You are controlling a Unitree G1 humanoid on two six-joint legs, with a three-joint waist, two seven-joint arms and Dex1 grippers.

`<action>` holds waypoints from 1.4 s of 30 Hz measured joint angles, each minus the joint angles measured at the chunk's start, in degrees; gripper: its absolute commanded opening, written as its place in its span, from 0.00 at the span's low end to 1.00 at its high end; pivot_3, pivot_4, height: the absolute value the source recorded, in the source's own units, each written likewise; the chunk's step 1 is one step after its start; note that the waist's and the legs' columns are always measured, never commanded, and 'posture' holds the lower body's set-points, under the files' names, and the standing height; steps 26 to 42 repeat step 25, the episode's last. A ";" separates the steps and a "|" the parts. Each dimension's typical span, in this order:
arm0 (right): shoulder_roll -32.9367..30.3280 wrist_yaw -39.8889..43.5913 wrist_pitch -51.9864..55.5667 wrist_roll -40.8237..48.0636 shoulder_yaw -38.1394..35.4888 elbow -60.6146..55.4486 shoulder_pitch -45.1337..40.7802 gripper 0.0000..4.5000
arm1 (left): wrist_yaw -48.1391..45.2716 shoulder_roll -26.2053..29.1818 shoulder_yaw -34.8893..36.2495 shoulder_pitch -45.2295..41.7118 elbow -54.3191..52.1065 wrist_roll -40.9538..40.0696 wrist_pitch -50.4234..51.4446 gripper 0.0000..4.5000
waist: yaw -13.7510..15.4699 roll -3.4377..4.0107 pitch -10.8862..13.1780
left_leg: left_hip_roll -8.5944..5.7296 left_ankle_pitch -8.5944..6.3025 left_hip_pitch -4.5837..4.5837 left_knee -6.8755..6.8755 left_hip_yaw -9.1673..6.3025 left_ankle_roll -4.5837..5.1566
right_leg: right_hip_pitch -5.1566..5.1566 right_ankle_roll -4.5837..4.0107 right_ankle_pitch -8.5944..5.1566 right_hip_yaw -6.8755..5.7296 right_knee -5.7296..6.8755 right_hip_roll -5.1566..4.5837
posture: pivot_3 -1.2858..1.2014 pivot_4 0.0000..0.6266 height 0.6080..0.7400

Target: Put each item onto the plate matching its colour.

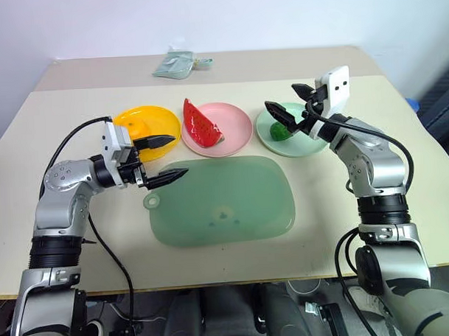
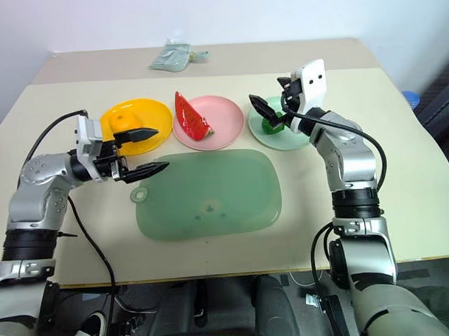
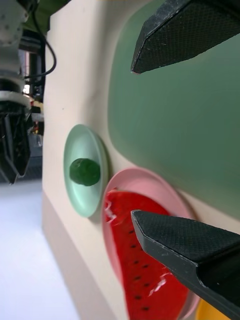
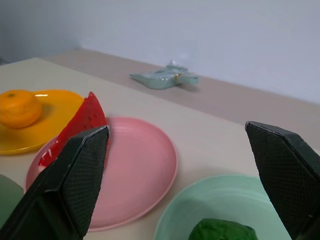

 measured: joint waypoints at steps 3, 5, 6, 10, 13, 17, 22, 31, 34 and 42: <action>-2.44 1.79 -0.13 0.88 -0.34 -4.97 4.34 0.99 | -1.16 -0.33 -0.56 -2.65 2.76 0.18 -0.34 1.00 | 0.31 0.00 0.00 | -0.01 0.00 -0.02 0.00 -0.02 0.00 | 0.00 0.00 0.00 -0.01 -0.02 0.00 | 0.52 0.24 1.00; -5.17 4.77 0.88 2.42 -0.32 -9.20 8.21 0.99 | -1.80 -0.41 -0.75 -4.28 4.98 0.25 -0.86 1.00 | 0.31 0.00 0.00 | -0.02 0.00 -0.02 0.00 -0.01 0.00 | 0.01 0.01 0.00 -0.01 -0.04 -0.01 | 0.52 0.24 1.00; -7.03 6.76 2.08 3.57 -0.29 -11.30 10.31 0.99 | -2.23 -0.56 -0.85 -5.20 6.15 0.29 -1.19 1.00 | 0.29 0.00 0.00 | -0.02 0.00 -0.02 0.02 -0.01 0.00 | 0.02 0.01 0.00 0.00 -0.04 -0.01 | 0.52 0.24 1.00; -10.50 10.44 5.00 5.30 -0.23 -15.18 14.08 0.99 | -3.71 -1.20 -0.92 -6.07 8.95 0.61 -2.92 1.00 | -0.41 0.00 0.00 | 0.01 0.00 0.07 0.02 -0.01 0.00 | 0.03 -0.01 -0.01 0.00 0.02 0.05 | 0.52 0.24 1.00; -10.60 11.03 6.93 6.78 -0.19 -16.94 14.37 0.99 | -4.26 -1.42 -1.02 -6.06 10.15 1.18 -3.88 1.00 | -0.30 0.00 0.00 | 0.05 0.00 0.07 0.02 -0.04 0.00 | 0.03 -0.02 -0.01 0.00 0.03 0.10 | 0.52 0.24 1.00; -10.77 11.04 7.64 7.22 0.04 -18.10 14.69 0.99 | -5.06 -1.12 -0.92 -6.06 11.07 1.28 -3.97 1.00 | 0.24 0.00 0.00 | 0.02 0.00 0.02 0.04 -0.03 0.00 | 0.04 -0.01 0.00 0.00 0.00 0.06 | 0.52 0.24 1.00; -12.10 12.01 6.60 6.66 0.55 -18.95 16.24 0.99 | -6.35 -0.90 -0.89 -6.49 13.06 1.49 -4.21 1.00 | 0.24 -0.01 0.00 | 0.00 0.00 0.03 0.07 -0.03 0.00 | 0.06 0.00 0.00 0.00 0.00 0.04 | 0.52 0.24 1.00; -12.69 12.15 5.67 6.14 0.56 -18.93 16.31 0.99 | -6.40 -1.35 -0.92 -7.68 13.81 1.81 -5.04 1.00 | 0.14 -0.01 -0.01 | 0.01 0.00 0.03 0.07 -0.03 0.00 | 0.05 0.00 0.00 0.00 0.00 0.05 | 0.52 0.24 1.00; -12.69 12.15 5.67 6.14 0.56 -18.93 16.31 0.99 | -6.40 -1.35 -0.92 -7.68 13.81 1.81 -5.04 1.00 | 0.14 -0.01 -0.01 | 0.01 0.00 0.03 0.07 -0.03 0.00 | 0.05 0.00 0.00 0.00 0.00 0.05 | 0.52 0.24 1.00; -12.69 12.15 5.67 6.14 0.56 -18.93 16.31 0.99 | -6.40 -1.35 -0.92 -7.68 13.81 1.81 -5.04 1.00 | 0.14 -0.01 -0.01 | 0.01 0.00 0.03 0.07 -0.03 0.00 | 0.05 0.00 0.00 0.00 0.00 0.05 | 0.52 0.24 1.00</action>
